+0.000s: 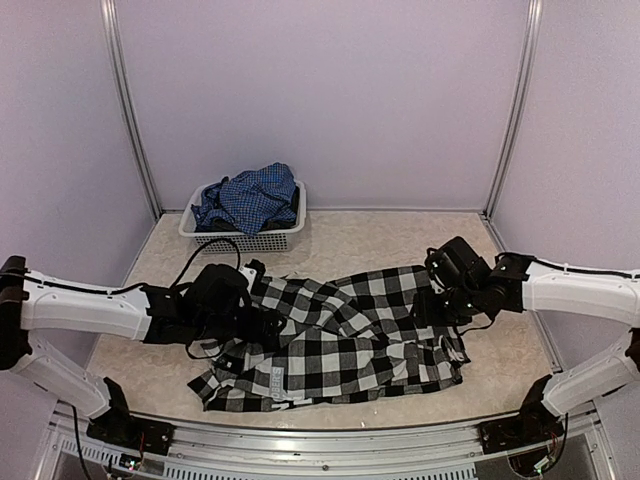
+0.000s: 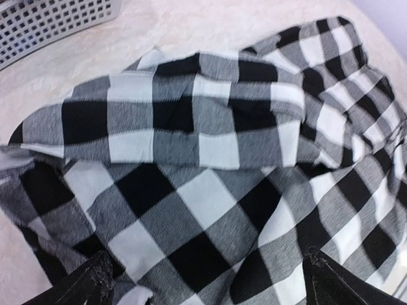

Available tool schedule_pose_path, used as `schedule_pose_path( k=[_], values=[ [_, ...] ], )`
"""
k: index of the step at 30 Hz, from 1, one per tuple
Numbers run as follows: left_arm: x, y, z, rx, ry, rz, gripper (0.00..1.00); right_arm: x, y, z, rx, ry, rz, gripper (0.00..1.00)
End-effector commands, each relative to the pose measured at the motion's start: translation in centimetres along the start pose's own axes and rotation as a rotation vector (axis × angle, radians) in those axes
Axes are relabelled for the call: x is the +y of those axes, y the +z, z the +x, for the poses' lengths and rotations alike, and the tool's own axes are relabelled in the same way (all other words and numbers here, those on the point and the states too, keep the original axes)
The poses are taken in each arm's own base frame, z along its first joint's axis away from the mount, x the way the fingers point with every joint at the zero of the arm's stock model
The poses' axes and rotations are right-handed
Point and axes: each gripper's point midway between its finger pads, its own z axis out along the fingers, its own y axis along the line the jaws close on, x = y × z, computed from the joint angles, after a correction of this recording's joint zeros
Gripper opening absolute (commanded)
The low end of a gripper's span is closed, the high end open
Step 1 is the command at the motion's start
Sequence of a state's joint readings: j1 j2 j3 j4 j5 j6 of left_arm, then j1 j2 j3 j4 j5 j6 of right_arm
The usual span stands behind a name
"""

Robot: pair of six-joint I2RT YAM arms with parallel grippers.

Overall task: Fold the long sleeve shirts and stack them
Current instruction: Move the 1/3-folded shirt to the center of the board, then pick up the sleeve from the center of the board.

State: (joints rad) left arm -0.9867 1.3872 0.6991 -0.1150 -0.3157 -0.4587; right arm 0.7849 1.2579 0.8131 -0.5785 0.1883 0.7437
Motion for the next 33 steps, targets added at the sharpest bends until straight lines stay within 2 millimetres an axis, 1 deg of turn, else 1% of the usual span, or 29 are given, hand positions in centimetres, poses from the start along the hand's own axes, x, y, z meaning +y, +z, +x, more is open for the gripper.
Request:
schedule_pose_path(
  k=[1,2,4,5,6,7,12,15,17,21,23,29,31,33],
  values=[
    [-2.8,-0.3,-6.2,-0.109,-0.092,0.310,0.97,1.3,1.1,-4.3,-0.096,-0.158,-0.030,0.62],
    [-3.1,-0.1,-6.7,-0.101,-0.111,0.341,0.96,2.4,1.4,-5.1,-0.114,-0.185,-0.081,0.61],
    [-3.7,0.9,-7.0,-0.078,-0.120,0.366,0.96,4.9,2.1,-6.7,-0.123,-0.249,-0.190,0.61],
    [-3.9,1.4,-7.1,-0.068,-0.122,0.367,0.96,5.9,2.6,-7.1,-0.117,-0.288,-0.219,0.61],
    [-4.0,1.7,-6.9,-0.059,-0.126,0.368,0.96,6.5,3.8,-7.0,-0.082,-0.319,-0.230,0.61],
    [-4.0,1.9,-6.9,-0.057,-0.130,0.368,0.95,7.2,4.5,-7.1,-0.064,-0.345,-0.244,0.62],
    [-3.5,2.5,-6.1,-0.050,-0.143,0.347,0.95,10.9,6.9,-6.7,-0.010,-0.427,-0.406,0.63],
    [-3.0,2.7,-5.6,-0.049,-0.157,0.332,0.95,12.3,8.6,-6.5,0.030,-0.454,-0.456,0.59],
    [-2.7,2.7,-5.2,-0.047,-0.160,0.325,0.95,13.2,9.3,-6.6,0.044,-0.472,-0.488,0.57],
    [-2.3,2.8,-4.6,-0.038,-0.160,0.310,0.95,13.9,10.5,-6.1,0.075,-0.488,-0.518,0.53],
    [-2.3,2.8,-4.6,-0.040,-0.160,0.310,0.95,13.6,11.5,-5.7,0.101,-0.497,-0.503,0.53],
    [-2.1,2.8,-4.5,-0.045,-0.156,0.305,0.95,12.7,12.8,-4.9,0.124,-0.537,-0.459,0.51],
    [-2.0,2.9,-4.4,-0.042,-0.155,0.302,0.95,12.4,13.3,-4.5,0.136,-0.553,-0.448,0.49],
    [-2.0,2.9,-4.4,-0.041,-0.154,0.302,0.95,12.3,13.6,-4.2,0.144,-0.560,-0.445,0.42]
  ],
)
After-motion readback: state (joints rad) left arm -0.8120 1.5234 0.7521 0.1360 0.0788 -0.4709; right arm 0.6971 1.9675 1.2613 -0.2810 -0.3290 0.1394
